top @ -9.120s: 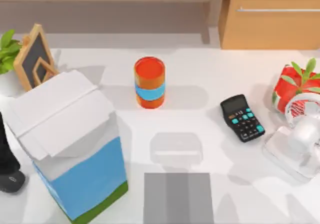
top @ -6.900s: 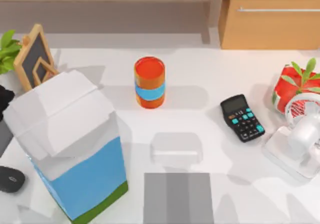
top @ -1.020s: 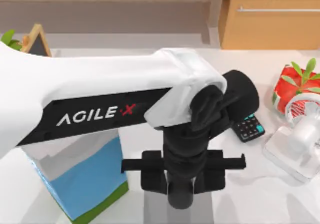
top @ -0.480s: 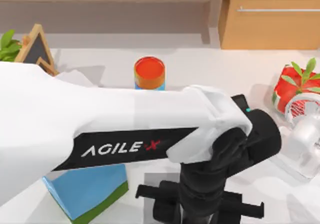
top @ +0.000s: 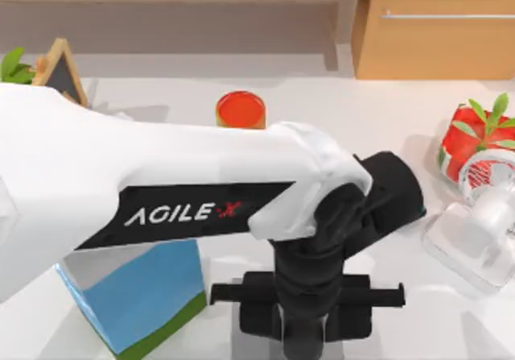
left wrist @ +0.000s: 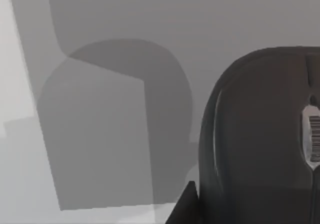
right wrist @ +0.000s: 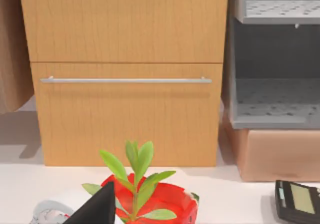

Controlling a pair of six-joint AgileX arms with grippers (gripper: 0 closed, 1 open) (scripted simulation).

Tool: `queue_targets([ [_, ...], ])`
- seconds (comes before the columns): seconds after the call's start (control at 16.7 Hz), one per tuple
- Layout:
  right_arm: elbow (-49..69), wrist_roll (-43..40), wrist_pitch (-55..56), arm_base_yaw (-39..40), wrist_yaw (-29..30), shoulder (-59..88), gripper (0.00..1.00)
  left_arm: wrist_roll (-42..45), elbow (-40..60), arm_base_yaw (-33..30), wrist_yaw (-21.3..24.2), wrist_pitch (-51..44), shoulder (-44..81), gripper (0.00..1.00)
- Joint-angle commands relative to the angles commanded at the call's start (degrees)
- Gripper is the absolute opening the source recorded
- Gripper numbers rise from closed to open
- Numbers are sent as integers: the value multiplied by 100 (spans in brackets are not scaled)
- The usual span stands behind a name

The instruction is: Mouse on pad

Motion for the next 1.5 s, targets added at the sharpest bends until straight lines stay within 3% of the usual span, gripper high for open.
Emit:
queue_targets([
  [0.48, 0, 0, 0, 0, 0, 0, 100, -145, -151, 184, -265, 201, 99, 0],
  [1.26, 0, 0, 0, 0, 0, 0, 100, -145, -151, 184, -265, 201, 99, 98],
  [1.5, 0, 0, 0, 0, 0, 0, 100, -145, -151, 184, -265, 201, 99, 100],
])
